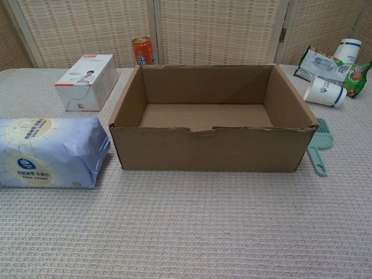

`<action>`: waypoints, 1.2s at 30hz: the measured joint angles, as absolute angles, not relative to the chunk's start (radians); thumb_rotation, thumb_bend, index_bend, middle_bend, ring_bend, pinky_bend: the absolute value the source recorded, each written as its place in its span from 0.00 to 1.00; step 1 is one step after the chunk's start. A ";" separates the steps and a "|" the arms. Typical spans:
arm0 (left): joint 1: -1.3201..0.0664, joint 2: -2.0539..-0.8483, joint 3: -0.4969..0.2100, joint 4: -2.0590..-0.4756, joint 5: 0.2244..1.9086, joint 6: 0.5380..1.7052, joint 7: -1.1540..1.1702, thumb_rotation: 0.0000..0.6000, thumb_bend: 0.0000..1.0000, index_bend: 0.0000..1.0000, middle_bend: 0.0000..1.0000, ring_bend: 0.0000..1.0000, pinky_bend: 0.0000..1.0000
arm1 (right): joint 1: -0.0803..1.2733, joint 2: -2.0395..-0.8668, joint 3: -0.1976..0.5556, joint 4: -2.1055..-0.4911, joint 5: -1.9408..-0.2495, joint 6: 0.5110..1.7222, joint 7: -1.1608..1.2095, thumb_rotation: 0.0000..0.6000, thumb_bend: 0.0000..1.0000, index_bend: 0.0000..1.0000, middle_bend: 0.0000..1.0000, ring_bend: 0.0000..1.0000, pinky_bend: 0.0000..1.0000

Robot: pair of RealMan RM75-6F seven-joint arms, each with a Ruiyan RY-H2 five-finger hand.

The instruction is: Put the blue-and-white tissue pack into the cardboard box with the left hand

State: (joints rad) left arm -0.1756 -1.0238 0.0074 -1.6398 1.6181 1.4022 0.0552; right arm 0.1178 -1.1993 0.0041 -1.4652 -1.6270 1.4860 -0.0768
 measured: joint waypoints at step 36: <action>-0.544 -1.181 -0.088 -1.853 0.992 1.000 0.657 1.00 0.20 0.00 0.00 0.00 0.08 | 0.109 -1.143 0.011 -1.528 -1.618 1.495 -0.042 1.00 0.00 0.08 0.04 0.00 0.00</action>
